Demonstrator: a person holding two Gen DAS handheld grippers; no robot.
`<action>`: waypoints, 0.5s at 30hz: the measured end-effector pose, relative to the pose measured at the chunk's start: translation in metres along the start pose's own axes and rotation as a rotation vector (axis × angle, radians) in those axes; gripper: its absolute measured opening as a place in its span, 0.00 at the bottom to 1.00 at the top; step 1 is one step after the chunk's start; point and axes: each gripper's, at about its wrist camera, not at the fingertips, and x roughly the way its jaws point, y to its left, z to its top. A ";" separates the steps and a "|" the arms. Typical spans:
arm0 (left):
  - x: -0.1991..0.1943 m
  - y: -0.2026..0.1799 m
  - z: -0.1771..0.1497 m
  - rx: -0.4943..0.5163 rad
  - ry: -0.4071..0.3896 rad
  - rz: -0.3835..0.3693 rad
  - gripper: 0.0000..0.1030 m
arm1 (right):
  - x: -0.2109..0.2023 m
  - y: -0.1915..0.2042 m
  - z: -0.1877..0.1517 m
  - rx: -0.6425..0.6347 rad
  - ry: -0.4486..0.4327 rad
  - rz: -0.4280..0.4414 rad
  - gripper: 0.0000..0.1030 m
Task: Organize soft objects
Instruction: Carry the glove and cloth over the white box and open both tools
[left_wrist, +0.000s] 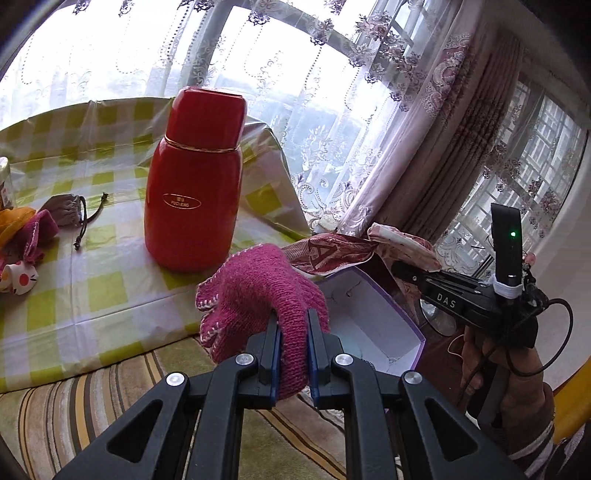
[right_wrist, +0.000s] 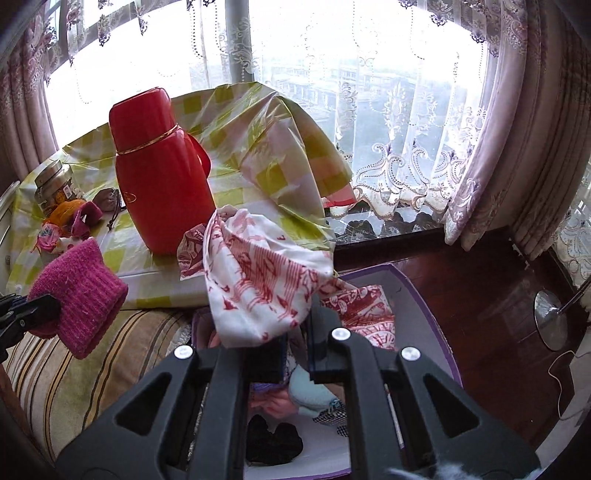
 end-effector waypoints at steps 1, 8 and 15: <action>0.002 -0.004 -0.001 0.009 0.008 -0.020 0.13 | 0.000 -0.005 0.000 0.011 0.003 -0.011 0.16; 0.015 -0.035 -0.011 0.090 0.090 -0.158 0.52 | -0.009 -0.025 -0.003 0.056 -0.023 -0.073 0.78; 0.011 -0.030 -0.010 0.079 0.072 -0.127 0.59 | -0.007 -0.023 -0.003 0.049 -0.012 -0.061 0.78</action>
